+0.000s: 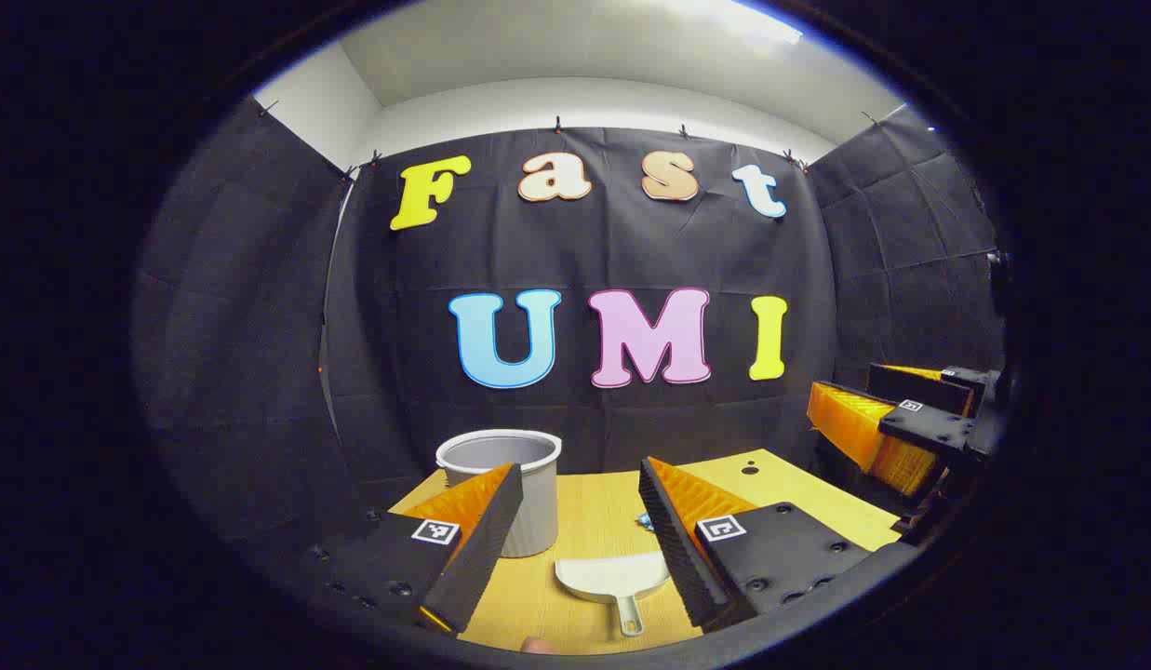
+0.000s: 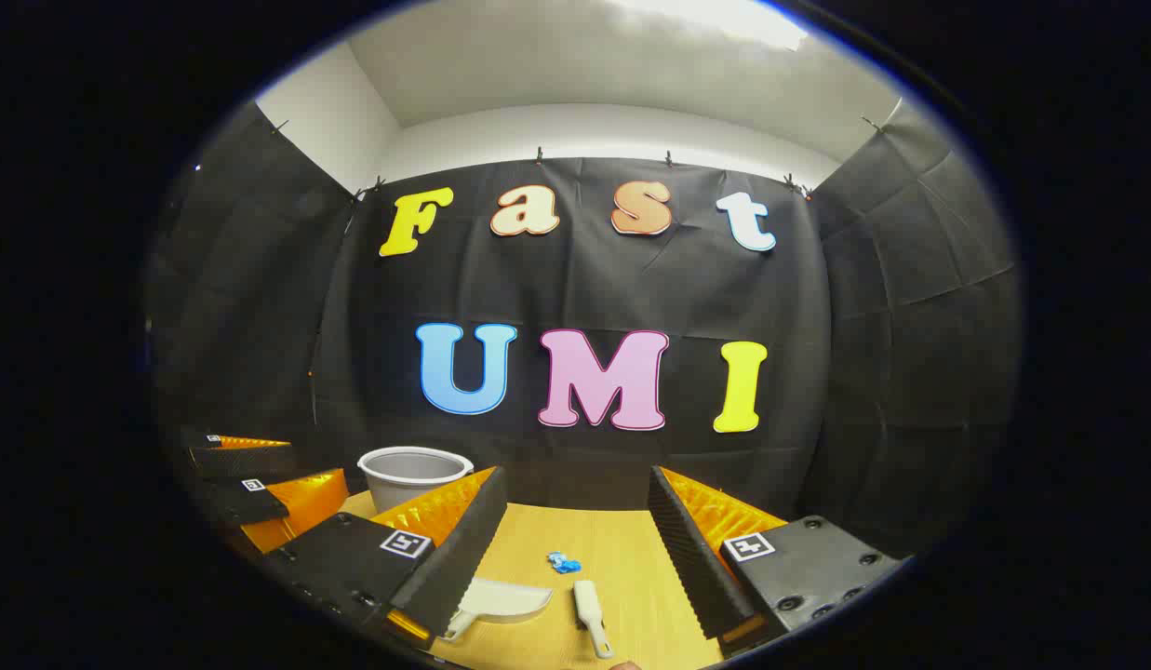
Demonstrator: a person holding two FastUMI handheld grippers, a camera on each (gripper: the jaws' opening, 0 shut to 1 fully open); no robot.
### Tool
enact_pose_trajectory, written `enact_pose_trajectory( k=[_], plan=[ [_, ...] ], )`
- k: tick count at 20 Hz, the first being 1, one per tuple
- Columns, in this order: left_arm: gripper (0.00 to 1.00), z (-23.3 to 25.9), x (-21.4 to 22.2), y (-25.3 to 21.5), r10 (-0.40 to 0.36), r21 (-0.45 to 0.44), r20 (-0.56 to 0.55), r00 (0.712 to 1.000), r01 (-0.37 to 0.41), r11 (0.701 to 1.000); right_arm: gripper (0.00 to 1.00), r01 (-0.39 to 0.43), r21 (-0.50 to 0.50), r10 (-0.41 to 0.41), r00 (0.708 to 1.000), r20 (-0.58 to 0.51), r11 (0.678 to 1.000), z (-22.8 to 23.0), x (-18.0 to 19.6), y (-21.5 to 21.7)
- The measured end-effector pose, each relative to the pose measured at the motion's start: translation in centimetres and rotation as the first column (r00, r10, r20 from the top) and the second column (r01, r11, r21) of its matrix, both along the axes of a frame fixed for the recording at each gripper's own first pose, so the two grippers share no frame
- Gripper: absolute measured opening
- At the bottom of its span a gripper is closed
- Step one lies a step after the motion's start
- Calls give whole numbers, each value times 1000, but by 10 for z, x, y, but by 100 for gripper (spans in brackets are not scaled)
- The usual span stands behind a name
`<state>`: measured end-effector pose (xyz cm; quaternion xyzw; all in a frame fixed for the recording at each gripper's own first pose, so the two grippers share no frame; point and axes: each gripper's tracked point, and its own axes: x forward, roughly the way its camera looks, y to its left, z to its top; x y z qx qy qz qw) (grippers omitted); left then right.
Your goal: Pick up the small broom and dustpan from the desktop, sweep the trash into the dustpan with the broom, and then empty the trash into the garbage bin.
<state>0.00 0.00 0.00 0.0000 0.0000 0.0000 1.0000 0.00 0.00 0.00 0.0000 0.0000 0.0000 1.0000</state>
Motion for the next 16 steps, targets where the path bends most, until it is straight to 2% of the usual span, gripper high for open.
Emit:
enact_pose_trajectory(
  k=[6, 10, 12, 16],
  plan=[
    [75, -8, -13, -3, 9, -31, -18, 1000, -10, 999, 96, 20, 30, -19, 999, -30, 999, -12, -6, -15],
    [75, -9, -18, -6, 12, -18, -13, 1000, -12, 1000, 98, -16, -18, 16, 1000, -11, 1000, -8, -12, -5],
    [76, -7, -20, 1, 42, -13, -8, 999, -42, 999, 98, -38, -8, 38, 999, 10, 999, -3, -13, 4],
    [75, -3, -23, 8, 53, -20, 18, 998, -52, 998, 96, -82, -19, 82, 997, 2, 996, -8, -9, 22]
  ],
)
